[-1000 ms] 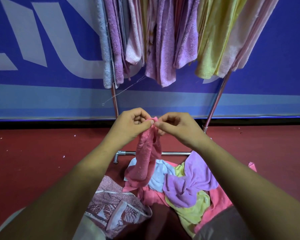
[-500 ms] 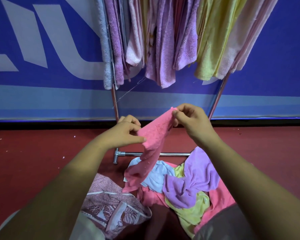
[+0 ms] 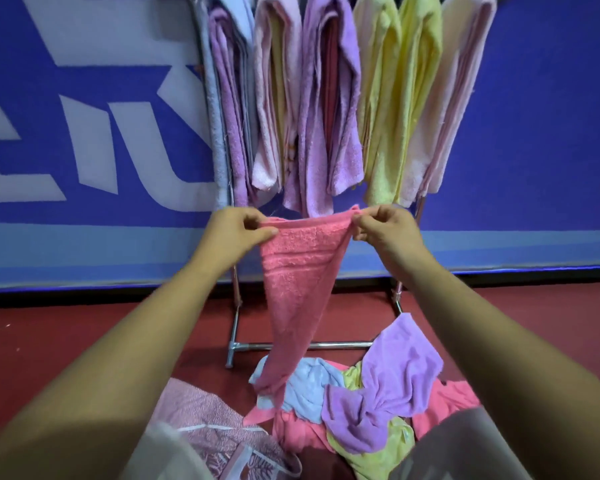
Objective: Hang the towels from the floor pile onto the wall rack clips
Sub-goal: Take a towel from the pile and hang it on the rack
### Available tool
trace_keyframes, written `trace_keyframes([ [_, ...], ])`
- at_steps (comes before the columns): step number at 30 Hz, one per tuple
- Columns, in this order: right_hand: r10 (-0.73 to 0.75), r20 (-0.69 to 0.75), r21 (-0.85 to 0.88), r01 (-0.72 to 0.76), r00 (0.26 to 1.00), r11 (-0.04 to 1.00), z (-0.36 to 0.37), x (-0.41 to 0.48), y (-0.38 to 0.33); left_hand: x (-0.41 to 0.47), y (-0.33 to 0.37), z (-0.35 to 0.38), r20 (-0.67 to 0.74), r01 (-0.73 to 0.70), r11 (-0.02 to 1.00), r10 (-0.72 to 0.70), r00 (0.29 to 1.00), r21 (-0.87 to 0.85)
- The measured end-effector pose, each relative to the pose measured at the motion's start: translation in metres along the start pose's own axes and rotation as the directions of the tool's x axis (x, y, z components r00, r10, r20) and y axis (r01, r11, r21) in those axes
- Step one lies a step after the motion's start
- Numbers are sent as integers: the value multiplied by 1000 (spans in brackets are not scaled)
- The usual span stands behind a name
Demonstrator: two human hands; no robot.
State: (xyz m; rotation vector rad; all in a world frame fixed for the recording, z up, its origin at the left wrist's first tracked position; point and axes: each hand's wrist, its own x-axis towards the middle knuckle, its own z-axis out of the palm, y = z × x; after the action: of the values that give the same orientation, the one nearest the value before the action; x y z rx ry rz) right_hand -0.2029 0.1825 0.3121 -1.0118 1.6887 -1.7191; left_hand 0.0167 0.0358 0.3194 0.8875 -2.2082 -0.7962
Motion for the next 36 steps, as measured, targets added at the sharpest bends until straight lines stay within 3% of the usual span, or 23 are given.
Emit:
trace_keyframes([
  [2, -52, 32, 181, 45, 998, 982, -4, 9, -52, 15, 45, -35, -7, -54, 997, 54, 999, -56],
  [3, -68, 57, 319, 46, 996, 947, -7, 8, -81, 18, 70, -52, 19, -76, 980, 81, 997, -183],
  [5, -81, 190, 587, -47, 979, 808, -20, 5, -128, 17, 111, -80, 105, -67, 853, 141, 984, -518],
  [6, -81, 278, 617, -113, 957, 778, -26, 3, -142, 16, 124, -89, 159, -35, 806, 159, 974, -591],
  [7, -78, 341, 555, -134, 937, 821, -30, 1, -150, 15, 132, -96, 222, -16, 838, 162, 961, -545],
  [8, -53, 359, 399, -102, 932, 911, -32, 1, -151, 14, 138, -99, 286, -26, 932, 138, 948, -361],
  [10, -34, 216, 36, 27, 976, 999, -36, 5, -147, 17, 137, -105, 310, -80, 997, 70, 948, 20],
  [12, -68, 109, 4, 68, 992, 998, -39, 5, -145, 20, 135, -110, 230, -64, 995, 46, 972, 73],
  [16, -191, 102, 50, 187, 976, 981, -46, -4, -157, 24, 148, -110, 115, -139, 966, 116, 987, 219],
  [26, -249, 36, -36, 250, 968, 968, -60, -12, -171, 29, 165, -110, 70, -134, 983, 143, 987, -122],
  [33, -246, -9, -40, 245, 969, 969, -56, -10, -172, 29, 172, -112, 120, -158, 987, 158, 980, -10],
  [36, -219, -4, -7, 219, 976, 976, -57, -6, -170, 26, 171, -118, 227, -186, 982, 173, 959, 38],
])
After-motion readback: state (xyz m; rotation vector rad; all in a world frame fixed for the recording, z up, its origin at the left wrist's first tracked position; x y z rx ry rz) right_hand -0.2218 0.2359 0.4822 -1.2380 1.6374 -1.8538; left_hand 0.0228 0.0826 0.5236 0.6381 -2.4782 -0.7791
